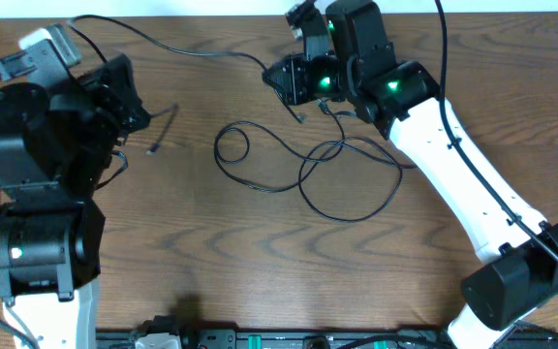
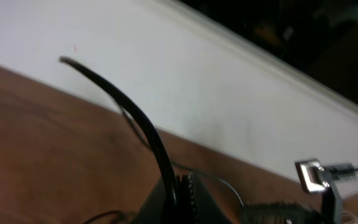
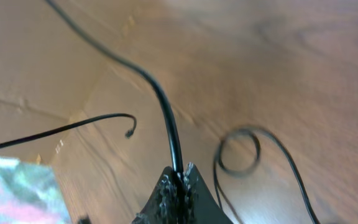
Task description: Untangle cables
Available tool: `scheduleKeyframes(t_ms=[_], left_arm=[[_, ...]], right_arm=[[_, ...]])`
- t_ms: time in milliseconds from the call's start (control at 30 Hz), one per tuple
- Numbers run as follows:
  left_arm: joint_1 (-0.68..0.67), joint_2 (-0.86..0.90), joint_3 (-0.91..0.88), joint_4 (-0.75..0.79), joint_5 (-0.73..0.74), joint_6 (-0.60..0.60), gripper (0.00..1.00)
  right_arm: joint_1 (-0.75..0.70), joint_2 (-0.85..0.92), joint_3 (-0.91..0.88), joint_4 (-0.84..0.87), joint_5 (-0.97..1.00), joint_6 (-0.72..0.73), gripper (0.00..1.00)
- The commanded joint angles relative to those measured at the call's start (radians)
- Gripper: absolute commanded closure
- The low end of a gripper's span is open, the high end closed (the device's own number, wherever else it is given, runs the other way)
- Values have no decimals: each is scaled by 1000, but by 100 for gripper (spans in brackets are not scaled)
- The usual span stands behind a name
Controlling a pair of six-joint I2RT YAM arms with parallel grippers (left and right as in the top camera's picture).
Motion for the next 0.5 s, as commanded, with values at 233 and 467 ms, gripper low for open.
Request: scheduleKeyframes(t_ms=[233, 467], left_arm=[[3, 266, 6, -53, 440, -142, 92], [-31, 425, 6, -31, 493, -377, 92]], right_arm=[[-35, 12, -1, -54, -296, -375, 99], [-171, 12, -1, -63, -537, -410, 99]])
